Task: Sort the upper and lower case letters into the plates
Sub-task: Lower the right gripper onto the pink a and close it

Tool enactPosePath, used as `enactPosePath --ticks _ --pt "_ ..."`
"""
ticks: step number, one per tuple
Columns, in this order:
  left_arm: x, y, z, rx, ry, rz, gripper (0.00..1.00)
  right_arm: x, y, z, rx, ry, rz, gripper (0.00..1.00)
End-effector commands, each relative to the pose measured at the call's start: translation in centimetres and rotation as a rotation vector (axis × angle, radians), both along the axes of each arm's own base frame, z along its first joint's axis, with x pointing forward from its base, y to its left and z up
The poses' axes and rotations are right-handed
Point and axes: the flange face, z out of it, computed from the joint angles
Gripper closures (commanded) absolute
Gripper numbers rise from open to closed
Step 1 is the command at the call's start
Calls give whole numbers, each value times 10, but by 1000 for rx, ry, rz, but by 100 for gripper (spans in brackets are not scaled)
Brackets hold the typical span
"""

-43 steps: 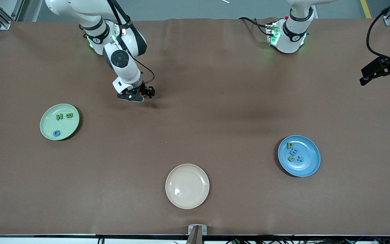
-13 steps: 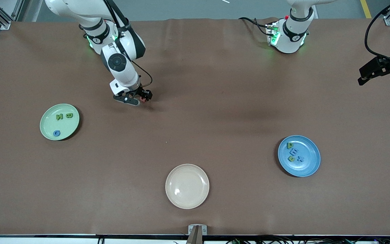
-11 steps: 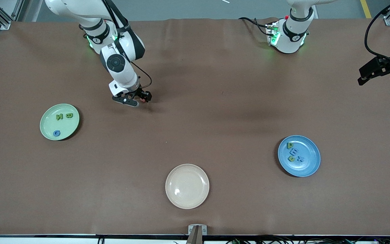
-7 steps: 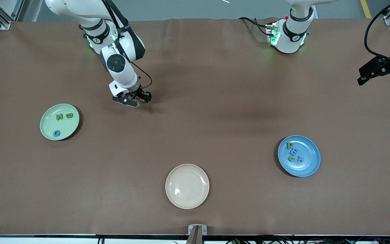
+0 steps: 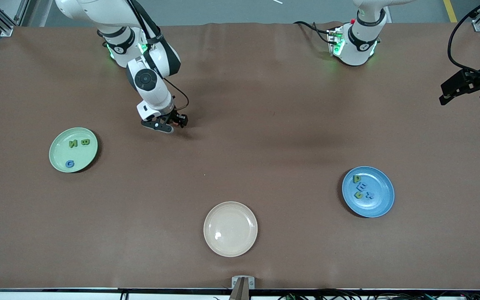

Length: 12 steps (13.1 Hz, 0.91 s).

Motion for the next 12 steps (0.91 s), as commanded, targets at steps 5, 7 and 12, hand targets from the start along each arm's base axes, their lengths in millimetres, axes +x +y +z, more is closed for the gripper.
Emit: enactPosePath --ticks 5,7,12 --pt "1 -1 5 -20 -12 -17 0 -1 2 -4 -1 4 4 69" --pt "1 -1 5 -20 -13 -19 0 -1 2 -4 -1 4 4 79" --pt "0 0 7 -19 -16 -19 0 -1 5 -2 1 4 6 88"
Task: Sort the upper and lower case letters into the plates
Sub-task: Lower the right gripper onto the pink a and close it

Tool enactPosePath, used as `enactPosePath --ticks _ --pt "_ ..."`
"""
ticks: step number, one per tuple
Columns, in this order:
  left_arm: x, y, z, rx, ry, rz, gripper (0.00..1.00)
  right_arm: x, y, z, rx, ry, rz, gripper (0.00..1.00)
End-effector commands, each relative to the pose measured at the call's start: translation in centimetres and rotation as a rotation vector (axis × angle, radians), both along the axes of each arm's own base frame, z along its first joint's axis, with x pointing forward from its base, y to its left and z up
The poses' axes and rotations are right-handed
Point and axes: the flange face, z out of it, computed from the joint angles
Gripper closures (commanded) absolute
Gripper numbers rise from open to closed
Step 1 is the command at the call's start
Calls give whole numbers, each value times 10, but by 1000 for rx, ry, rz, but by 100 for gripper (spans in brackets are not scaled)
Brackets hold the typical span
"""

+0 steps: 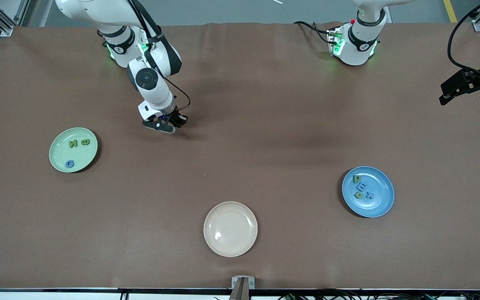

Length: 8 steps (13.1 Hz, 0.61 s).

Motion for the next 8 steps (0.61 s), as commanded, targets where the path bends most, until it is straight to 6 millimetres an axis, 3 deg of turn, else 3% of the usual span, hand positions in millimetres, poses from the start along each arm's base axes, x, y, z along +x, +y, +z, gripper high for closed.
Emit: enactPosePath --ticks 1,6,8 --pt "0 -1 4 -20 -11 -20 0 -4 -1 -8 -8 15 3 91" --pt "0 -1 5 -18 -12 -18 0 -3 1 -5 -4 9 8 100" --pt "1 -1 4 -18 -9 -18 0 -2 4 8 5 3 13 100"
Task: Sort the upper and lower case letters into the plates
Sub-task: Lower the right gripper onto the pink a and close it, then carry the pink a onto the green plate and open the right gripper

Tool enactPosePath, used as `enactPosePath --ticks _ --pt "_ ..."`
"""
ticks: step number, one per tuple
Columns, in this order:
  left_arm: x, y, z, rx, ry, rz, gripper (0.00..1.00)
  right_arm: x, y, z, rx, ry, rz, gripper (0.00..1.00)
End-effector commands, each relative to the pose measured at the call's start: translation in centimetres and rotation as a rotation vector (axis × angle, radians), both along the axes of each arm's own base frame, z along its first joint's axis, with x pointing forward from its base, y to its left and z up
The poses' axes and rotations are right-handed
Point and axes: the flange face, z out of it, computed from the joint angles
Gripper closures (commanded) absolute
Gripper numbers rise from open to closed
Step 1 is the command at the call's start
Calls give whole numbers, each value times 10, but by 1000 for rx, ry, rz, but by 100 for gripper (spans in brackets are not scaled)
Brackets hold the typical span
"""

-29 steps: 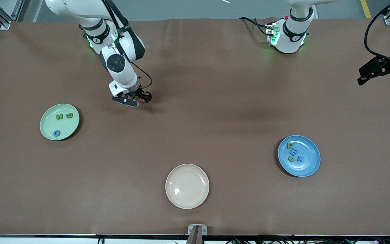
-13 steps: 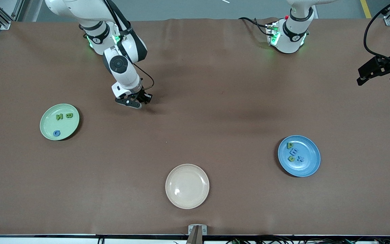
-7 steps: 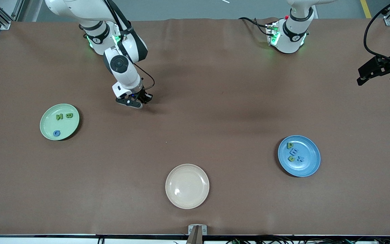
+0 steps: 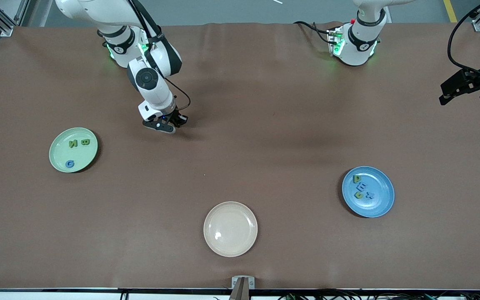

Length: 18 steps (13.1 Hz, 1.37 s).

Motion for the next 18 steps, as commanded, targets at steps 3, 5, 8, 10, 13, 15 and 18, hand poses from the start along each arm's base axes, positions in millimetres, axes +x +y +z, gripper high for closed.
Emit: enactPosePath --ticks 3,5,8,10,13,15,18 --pt "1 2 4 -17 -9 -13 0 15 7 74 -23 95 17 100" --pt "1 2 4 -17 -11 -13 0 53 -26 136 -28 171 33 100" --pt "1 0 3 -17 -9 -16 0 129 -137 208 28 206 194 100" --pt "1 -1 3 -17 -9 -18 0 160 -220 211 12 182 325 100" --pt "1 -2 3 -19 -9 -18 0 184 -305 177 21 139 432 100" --pt "4 -2 0 -20 -3 -18 0 192 -341 141 21 117 473 100" --pt "3 -4 -1 -20 -1 -21 0 196 -377 86 20 87 523 100"
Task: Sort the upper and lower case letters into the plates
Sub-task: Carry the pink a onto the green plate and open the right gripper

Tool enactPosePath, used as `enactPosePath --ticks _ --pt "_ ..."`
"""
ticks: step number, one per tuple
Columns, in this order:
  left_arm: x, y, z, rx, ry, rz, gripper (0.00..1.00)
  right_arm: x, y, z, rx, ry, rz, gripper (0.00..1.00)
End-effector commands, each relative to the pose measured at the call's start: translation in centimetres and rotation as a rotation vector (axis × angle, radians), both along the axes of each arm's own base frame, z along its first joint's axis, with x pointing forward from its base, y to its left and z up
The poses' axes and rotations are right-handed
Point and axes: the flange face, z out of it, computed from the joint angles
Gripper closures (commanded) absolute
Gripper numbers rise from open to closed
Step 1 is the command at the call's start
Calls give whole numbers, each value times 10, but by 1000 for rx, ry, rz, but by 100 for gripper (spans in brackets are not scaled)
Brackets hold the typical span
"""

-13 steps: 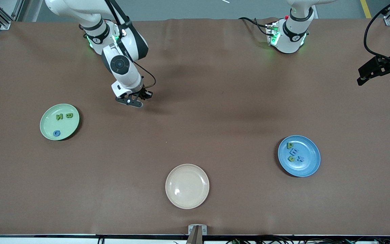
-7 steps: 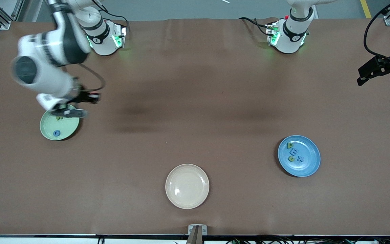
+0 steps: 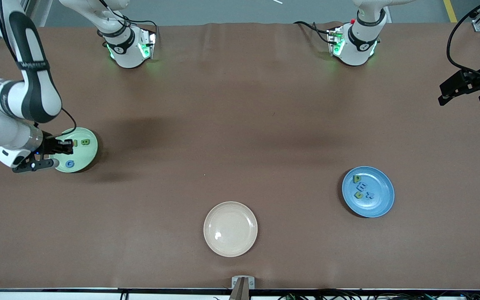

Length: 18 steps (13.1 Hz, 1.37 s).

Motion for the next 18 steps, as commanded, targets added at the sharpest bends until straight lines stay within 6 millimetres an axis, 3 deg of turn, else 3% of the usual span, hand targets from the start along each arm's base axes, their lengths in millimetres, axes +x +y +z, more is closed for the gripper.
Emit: enactPosePath --ticks 1,3,7,10,12,13,15,16,18 --pt "3 -3 1 -20 -5 -20 0 7 -23 -39 2 -1 38 100" --pt "3 -8 0 -19 -2 -29 0 5 -35 -63 7 -4 49 100" --pt "3 -13 -1 -19 -2 -32 0 1 -38 -85 14 17 41 99" --pt "7 -13 -1 -21 -15 -32 0 -2 -37 -90 29 23 24 97" --pt "7 -14 -2 -19 -17 -31 0 -2 -35 -93 30 29 27 90" --pt "7 -12 -2 -21 -17 -28 0 -2 -35 -92 30 27 28 79" --pt "6 -8 0 -20 -17 -17 0 1 -31 -82 27 18 27 8" --pt "5 -5 0 -20 -16 -15 0 2 -29 -71 29 16 28 3" --pt "5 -3 1 -12 -14 -15 0 3 -22 -32 37 12 37 3"
